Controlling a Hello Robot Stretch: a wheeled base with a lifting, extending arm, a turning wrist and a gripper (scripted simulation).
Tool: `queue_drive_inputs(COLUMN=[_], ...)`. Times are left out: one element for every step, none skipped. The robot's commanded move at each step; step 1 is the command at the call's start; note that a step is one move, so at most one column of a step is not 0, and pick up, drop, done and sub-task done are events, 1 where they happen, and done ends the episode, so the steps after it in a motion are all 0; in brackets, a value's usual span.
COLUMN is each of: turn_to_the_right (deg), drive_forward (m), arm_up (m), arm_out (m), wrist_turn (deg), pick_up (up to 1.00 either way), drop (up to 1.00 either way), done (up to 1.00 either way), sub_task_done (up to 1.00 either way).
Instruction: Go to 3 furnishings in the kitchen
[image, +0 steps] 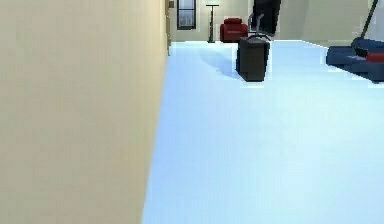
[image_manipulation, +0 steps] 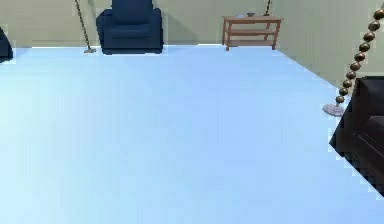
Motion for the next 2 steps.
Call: queue_drive_inputs(turn_to_the_right=[0.0, 0.0], drive_forward=[1.00, 1.00], arm_up=[0.00, 0.00], arm_out=[0.00, 0.00], wrist_turn=[0.0, 0.0], pick_up=[0.00, 0.00], drop=[0.00, 0.00], done=[0.00, 0.00], sub_task_done=[0.00, 0.00])
